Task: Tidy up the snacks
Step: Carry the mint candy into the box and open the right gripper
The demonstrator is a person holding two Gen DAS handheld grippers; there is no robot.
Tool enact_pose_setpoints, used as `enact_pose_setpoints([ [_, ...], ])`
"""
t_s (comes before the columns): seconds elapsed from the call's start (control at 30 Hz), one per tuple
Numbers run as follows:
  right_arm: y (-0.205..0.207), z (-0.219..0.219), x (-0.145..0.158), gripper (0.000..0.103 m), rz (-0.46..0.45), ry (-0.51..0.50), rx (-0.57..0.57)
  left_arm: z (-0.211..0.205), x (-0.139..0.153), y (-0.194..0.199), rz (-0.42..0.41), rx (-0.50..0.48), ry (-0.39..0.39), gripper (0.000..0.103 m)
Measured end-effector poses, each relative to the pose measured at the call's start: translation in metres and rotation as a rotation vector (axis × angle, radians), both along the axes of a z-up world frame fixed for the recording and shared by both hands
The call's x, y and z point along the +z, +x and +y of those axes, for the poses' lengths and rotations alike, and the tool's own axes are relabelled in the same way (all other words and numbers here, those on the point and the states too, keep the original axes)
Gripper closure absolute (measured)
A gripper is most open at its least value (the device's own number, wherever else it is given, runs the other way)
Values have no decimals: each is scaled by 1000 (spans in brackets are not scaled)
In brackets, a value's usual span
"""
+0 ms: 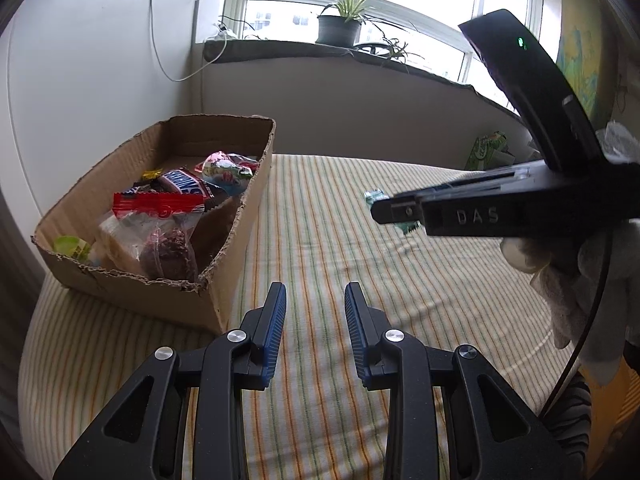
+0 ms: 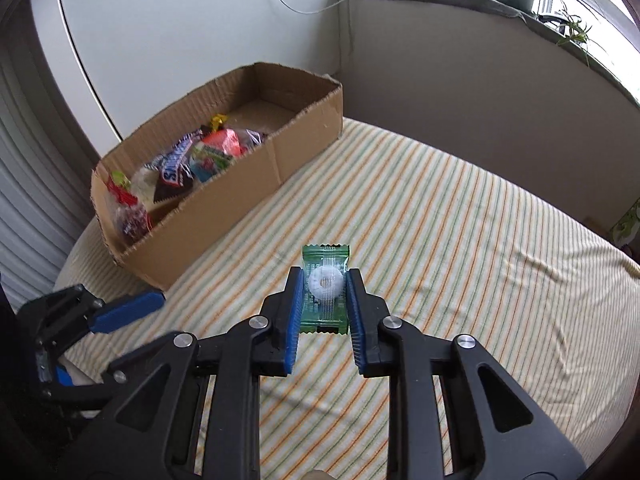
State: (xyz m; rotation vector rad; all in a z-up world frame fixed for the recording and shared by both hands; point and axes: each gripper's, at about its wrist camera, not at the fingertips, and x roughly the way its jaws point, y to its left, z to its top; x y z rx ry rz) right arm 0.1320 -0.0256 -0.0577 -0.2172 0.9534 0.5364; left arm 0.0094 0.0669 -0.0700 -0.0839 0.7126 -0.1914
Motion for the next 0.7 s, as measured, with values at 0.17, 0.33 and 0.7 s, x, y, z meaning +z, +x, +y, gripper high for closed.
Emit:
enact_pose_setpoints([
  [0.17,13,24,23,81,-33,44,26,-3,0,-1,-4,-1,14,74],
  [0.33,34,55,33,81,-37,85,60,-3,-1,-1,-2,1,10,74],
  [0.7,73,107,20,81,-14,86,100,5,-2,2,9,18,-8,74],
])
